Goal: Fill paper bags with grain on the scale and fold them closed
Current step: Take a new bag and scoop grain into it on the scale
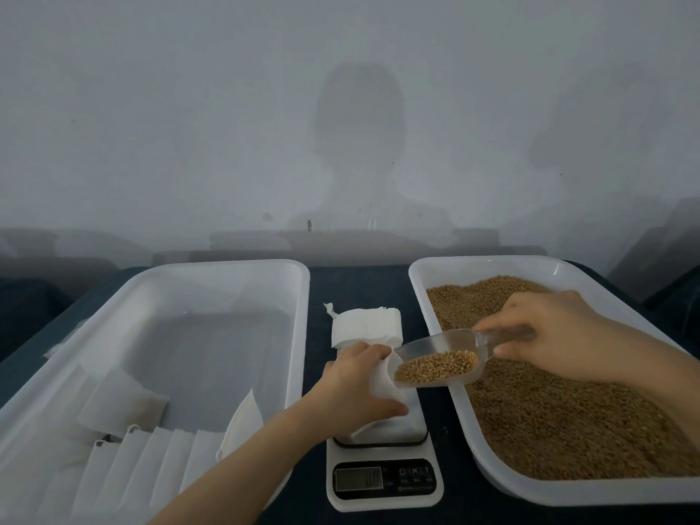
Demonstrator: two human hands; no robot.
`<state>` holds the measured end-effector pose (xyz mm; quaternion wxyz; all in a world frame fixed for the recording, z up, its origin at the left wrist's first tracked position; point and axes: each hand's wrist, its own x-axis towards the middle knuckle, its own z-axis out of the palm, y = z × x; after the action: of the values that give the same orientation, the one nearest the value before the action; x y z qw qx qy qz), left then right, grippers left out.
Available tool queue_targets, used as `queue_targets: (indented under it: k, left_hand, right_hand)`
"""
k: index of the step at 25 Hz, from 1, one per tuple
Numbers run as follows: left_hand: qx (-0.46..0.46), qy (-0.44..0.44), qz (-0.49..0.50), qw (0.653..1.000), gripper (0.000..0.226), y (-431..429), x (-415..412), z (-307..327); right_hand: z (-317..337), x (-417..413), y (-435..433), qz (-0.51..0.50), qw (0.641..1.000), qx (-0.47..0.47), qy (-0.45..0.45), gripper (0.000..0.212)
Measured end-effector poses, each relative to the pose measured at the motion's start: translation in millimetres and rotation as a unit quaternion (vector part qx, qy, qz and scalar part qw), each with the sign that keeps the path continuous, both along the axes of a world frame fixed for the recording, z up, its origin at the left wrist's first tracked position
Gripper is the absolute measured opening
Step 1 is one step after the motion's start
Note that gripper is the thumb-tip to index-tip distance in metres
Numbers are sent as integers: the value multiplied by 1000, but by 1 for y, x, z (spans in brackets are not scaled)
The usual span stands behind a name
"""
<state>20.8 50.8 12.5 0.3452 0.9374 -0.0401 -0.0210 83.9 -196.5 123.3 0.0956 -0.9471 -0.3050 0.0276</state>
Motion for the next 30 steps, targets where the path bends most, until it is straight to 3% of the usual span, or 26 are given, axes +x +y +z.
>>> queue_targets:
  k: [5,15,23,30]
  left_hand:
    - [-8,7,-10,1000,71,-3,-1,0]
    - [-39,-3,-16,999,64,-2,0,6]
    - [-117,37,-28,992,53,-1,1,10]
    - [-140,31,-26,989,41,-2,1,10]
  right_hand:
    - [-3,-3,7,-12,1000,-9,-22,24]
    - [9,-6,17,19,993,-53,-106,16]
    - [22,-10,17,38,991,-57,-111,20]
    - [32,-15,34,60,977,-130,-160,24]
